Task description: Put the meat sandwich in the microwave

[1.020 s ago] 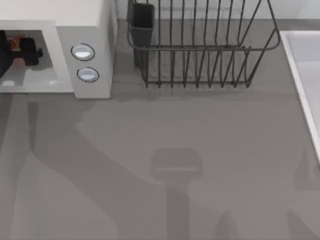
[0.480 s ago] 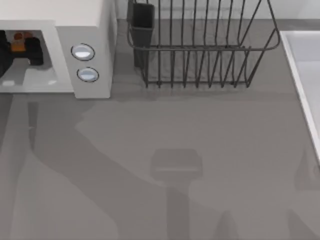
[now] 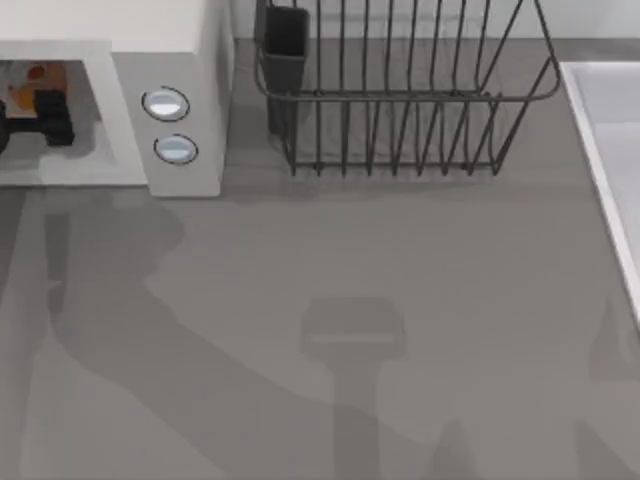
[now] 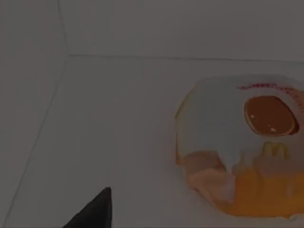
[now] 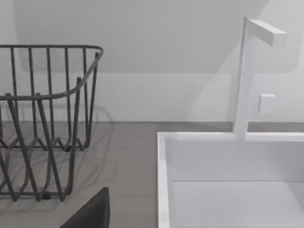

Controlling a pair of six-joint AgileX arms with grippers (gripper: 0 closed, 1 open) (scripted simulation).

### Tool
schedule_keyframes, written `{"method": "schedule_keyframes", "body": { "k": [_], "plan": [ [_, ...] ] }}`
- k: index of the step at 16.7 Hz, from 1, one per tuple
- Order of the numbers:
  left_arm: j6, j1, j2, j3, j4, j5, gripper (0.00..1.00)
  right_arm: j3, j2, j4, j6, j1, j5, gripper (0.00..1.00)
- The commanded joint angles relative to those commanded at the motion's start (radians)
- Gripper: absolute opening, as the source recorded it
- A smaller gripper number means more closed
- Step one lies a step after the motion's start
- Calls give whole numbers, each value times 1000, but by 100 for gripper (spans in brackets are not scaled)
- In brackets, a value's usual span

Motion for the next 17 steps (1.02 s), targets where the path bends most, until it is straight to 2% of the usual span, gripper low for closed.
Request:
{"method": "schedule_keyframes", "body": {
  "k": [9, 12, 17],
  "plan": [
    [31, 79, -292, -636, 282, 79, 100, 0, 0, 0, 0, 0, 0, 100],
    [39, 93, -346, -720, 337, 92, 100, 0, 0, 0, 0, 0, 0, 100],
    [39, 89, -345, -724, 339, 92, 100, 0, 0, 0, 0, 0, 0, 100]
  ]
}}
